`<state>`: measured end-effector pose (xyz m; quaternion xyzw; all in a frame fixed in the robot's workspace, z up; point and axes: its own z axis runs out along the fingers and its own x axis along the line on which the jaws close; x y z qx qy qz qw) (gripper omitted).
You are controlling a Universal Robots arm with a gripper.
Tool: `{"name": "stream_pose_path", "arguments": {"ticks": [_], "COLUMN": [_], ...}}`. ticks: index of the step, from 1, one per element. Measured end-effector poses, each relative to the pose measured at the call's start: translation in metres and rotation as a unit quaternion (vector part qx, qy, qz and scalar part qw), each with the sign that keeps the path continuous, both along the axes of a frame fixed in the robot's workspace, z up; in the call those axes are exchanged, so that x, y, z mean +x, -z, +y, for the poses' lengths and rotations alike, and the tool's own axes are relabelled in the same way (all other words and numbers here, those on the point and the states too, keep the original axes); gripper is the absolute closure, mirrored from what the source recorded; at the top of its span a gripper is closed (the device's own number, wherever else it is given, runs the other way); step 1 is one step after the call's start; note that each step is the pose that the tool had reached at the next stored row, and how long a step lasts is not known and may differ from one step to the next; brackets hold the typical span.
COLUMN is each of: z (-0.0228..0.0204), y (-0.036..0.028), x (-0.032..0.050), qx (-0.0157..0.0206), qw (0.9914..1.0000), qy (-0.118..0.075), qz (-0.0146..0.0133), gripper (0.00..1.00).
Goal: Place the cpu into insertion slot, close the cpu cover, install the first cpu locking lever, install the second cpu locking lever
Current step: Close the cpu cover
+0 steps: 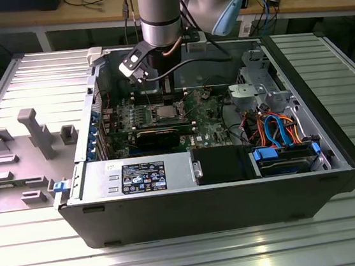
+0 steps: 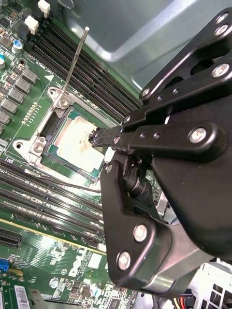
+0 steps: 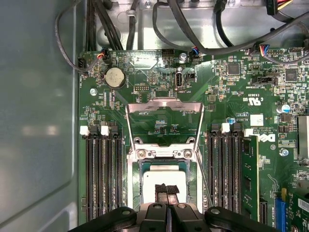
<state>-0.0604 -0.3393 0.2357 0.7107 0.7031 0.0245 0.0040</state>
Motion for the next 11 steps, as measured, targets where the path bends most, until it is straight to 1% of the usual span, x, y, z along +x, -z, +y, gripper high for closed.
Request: {"name": "stream_pose_path", "arguments": {"ticks": [5,11], "z": [0.0000,0.0000], "y": [-0.0020,-0.0025], "x": [0.0000,0.0000], "qx": [0.0001,0.0000], "qw": [1.00000,1.00000], "qy": [0.000,0.000], "qz": [-0.0001,0.0000], "gripper": [0.89,0.89]}}
